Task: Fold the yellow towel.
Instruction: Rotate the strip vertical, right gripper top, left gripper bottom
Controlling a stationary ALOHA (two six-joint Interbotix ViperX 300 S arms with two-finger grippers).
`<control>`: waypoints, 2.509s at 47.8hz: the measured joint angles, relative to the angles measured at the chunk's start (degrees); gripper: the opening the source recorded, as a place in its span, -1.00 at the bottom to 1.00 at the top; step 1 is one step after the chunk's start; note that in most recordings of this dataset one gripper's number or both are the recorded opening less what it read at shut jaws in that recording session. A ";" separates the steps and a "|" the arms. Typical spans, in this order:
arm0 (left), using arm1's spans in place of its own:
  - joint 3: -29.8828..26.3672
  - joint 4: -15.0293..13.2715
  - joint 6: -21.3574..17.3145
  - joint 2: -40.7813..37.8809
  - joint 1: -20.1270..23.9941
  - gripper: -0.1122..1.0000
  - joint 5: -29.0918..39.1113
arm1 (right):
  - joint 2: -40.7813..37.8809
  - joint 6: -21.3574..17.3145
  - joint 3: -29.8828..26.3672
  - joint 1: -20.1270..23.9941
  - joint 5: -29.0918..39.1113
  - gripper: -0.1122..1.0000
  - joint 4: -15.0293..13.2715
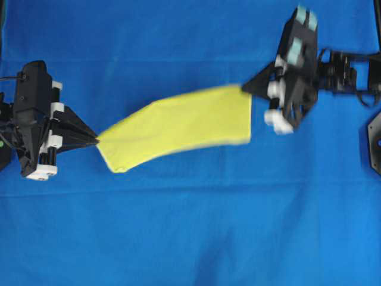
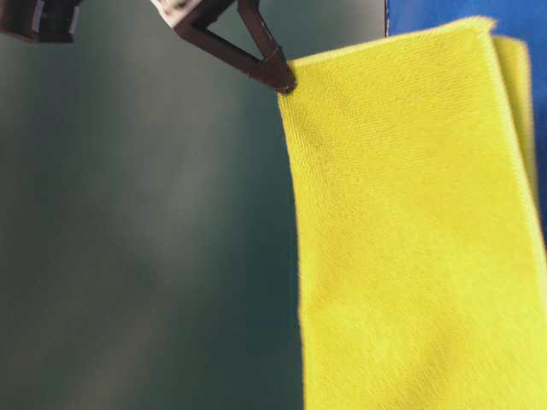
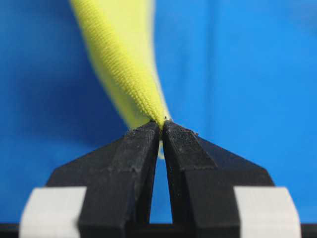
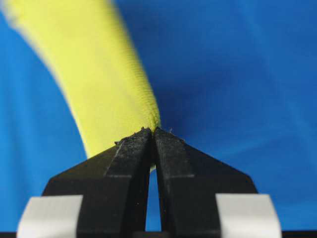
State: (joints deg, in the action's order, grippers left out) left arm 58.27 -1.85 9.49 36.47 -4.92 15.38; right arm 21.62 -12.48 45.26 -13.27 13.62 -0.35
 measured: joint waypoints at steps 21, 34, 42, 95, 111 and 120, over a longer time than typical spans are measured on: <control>-13.62 0.26 -8.96 -19.86 -5.45 -0.71 -8.09 | -9.67 0.62 -7.65 -10.63 -4.31 -0.74 -6.24; -24.96 0.35 -14.77 -29.88 -7.29 -0.71 -7.82 | -16.26 0.79 -14.59 -10.99 -4.57 -0.74 -9.05; -27.25 0.35 -15.21 -31.64 -7.29 -0.71 -7.73 | -17.23 0.79 -16.00 -10.99 -4.48 -0.74 -9.40; -42.63 0.09 -16.08 -54.14 -6.59 -0.71 -17.58 | -5.98 0.70 1.93 -14.41 -2.81 -0.74 -9.40; -24.79 -0.18 -6.24 -46.23 -6.86 -0.71 -25.40 | -22.24 0.79 -9.58 -11.95 -7.21 -0.74 -9.58; -19.42 -0.18 -4.57 -43.95 -7.38 -0.71 -27.42 | -26.19 0.88 -14.15 -10.63 -7.29 -0.74 -9.58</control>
State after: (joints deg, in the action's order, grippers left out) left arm 38.85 -2.02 4.92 -7.47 -12.30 -12.04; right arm -4.57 -11.60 31.11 -23.91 6.33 -9.93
